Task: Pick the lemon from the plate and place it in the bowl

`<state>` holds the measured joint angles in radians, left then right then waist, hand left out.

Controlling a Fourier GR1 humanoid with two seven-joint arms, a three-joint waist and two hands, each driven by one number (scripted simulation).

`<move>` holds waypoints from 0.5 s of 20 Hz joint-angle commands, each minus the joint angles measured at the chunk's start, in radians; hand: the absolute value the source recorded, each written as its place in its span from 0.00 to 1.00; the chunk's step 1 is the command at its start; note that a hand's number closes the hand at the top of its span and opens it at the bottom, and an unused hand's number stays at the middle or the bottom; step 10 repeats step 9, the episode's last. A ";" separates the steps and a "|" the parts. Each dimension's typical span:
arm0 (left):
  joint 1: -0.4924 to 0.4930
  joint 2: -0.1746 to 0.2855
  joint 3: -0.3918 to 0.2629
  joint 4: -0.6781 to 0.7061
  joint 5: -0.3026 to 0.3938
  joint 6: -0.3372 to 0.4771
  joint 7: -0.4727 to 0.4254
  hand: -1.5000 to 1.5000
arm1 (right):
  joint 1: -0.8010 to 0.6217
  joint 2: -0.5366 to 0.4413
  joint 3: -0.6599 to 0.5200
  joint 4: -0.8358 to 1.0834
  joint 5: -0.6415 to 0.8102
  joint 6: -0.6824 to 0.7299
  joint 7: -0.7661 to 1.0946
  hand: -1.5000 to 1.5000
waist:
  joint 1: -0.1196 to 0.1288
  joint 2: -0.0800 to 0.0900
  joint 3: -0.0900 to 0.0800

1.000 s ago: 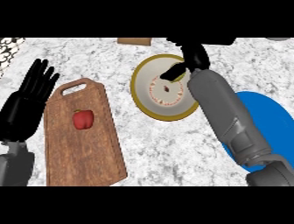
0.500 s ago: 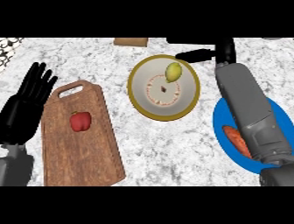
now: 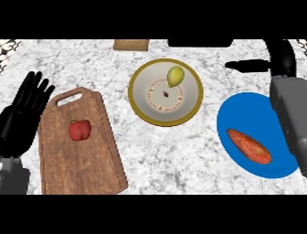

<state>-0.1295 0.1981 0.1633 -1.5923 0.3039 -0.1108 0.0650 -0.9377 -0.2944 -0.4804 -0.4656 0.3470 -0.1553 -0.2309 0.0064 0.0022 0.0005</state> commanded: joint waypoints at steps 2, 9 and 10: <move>-0.034 0.020 0.030 0.019 0.013 -0.008 -0.005 0.50 | 0.099 -0.128 -0.017 -0.027 -0.048 0.142 -0.039 0.00 | -0.007 -0.001 0.000; -0.048 0.019 0.032 0.050 0.016 -0.012 0.018 0.50 | 0.274 -0.168 0.008 -0.120 -0.109 0.309 -0.097 0.00 | -0.012 -0.004 -0.001; -0.048 0.019 0.032 0.050 0.016 -0.012 0.018 0.50 | 0.274 -0.168 0.008 -0.120 -0.109 0.309 -0.097 0.00 | -0.012 -0.004 -0.001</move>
